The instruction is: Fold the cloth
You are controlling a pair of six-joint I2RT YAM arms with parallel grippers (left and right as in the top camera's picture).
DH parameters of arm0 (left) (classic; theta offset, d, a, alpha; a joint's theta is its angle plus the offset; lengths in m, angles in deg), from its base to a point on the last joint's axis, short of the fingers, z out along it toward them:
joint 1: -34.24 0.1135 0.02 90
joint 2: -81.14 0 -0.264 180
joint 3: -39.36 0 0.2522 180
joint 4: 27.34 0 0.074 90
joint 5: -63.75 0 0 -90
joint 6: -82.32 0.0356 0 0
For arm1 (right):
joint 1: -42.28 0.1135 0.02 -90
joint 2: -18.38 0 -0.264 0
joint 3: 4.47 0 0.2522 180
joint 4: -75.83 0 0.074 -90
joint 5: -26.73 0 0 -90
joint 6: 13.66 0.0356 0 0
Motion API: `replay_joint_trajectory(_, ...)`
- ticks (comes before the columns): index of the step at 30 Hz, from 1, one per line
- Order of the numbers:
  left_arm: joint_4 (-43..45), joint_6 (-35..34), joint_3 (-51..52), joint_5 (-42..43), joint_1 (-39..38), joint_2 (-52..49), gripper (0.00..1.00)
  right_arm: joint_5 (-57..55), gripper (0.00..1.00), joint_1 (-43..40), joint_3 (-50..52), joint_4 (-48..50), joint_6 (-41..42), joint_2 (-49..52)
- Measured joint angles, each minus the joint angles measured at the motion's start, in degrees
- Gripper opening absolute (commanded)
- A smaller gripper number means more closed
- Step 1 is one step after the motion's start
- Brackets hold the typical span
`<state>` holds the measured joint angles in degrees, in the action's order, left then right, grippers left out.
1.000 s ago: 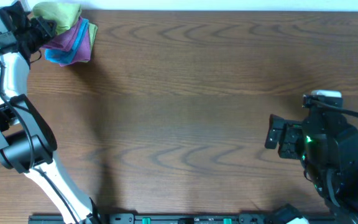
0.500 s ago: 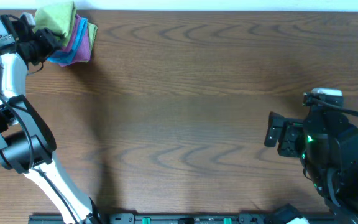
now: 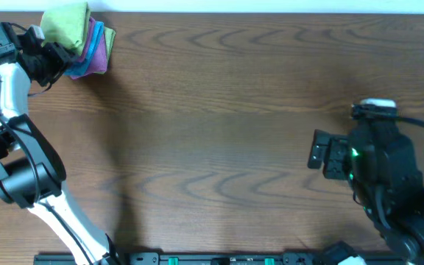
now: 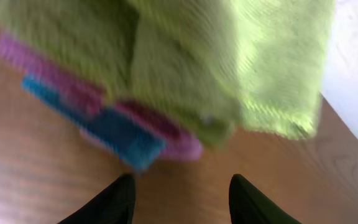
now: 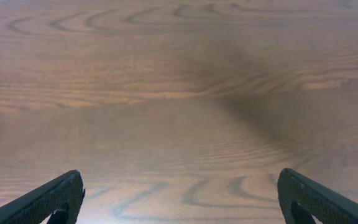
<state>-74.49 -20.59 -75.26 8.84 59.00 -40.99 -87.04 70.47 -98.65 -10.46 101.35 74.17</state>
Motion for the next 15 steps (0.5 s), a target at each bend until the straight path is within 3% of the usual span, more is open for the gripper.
replay_joint_trajectory(11, -11.74, 6.49, 0.00, -0.61, 1.16, 18.86, 0.49, -0.50, 0.99, 0.00, 0.04, 5.77, -3.78, -2.08)
replay_joint_trajectory(15, -17.31, 13.31, 0.00, -0.70, -0.13, 28.33, 0.49, -2.49, 0.99, 0.00, 0.04, 5.79, -5.31, -5.49)
